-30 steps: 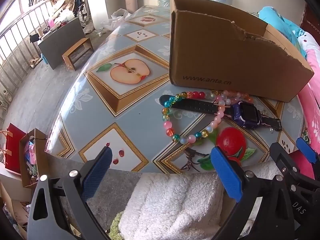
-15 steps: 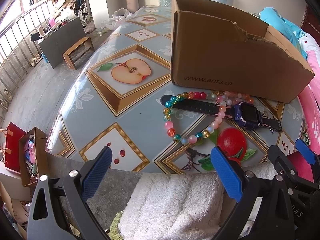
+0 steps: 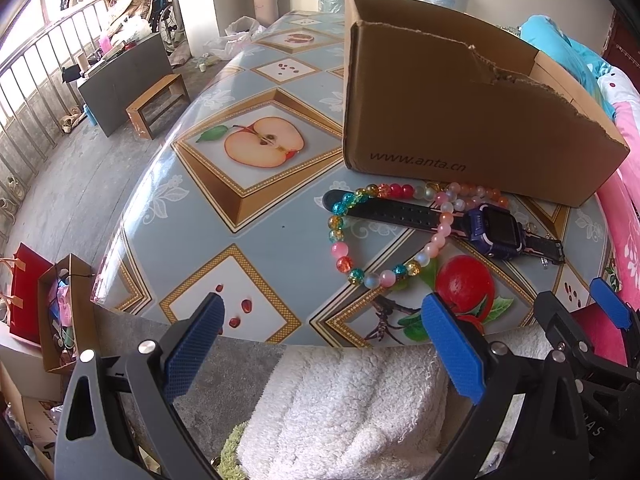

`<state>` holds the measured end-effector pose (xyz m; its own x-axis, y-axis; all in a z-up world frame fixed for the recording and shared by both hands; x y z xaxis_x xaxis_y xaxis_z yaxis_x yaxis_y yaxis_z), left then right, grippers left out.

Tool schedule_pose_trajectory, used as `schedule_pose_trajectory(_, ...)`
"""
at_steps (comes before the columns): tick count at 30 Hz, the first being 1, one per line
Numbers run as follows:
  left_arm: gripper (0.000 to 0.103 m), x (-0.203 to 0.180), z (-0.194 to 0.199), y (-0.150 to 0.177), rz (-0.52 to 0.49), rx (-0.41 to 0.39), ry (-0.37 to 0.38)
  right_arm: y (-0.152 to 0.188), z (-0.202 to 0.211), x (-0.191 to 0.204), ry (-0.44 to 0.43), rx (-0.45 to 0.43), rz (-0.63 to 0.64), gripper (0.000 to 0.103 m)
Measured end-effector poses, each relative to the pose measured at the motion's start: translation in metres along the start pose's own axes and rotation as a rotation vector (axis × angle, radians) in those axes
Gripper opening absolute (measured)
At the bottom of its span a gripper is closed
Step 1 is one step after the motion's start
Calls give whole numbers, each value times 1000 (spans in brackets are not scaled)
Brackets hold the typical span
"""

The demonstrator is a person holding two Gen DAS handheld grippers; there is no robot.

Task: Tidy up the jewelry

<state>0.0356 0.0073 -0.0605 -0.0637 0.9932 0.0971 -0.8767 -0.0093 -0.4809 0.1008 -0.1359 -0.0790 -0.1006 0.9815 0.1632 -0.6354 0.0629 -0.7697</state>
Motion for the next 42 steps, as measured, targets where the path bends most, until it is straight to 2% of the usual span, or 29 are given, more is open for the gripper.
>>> schedule_pose_trajectory(42, 97, 2, 0, 1, 2, -1, -1, 0, -1, 4, 4, -5, 1, 95)
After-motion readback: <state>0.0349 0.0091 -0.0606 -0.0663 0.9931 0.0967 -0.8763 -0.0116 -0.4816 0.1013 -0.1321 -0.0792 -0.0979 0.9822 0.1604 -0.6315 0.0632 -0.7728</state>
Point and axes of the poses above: each gripper's, at about its wrist camera, not at the fingertips, and z roughly against the way its jaws point, x to its left, y to its underside, the point moved 7 cm from there along -z, roughly the way its jaws point, and after that the axes turned 7 degrees about -y, right-handed, at the moved point
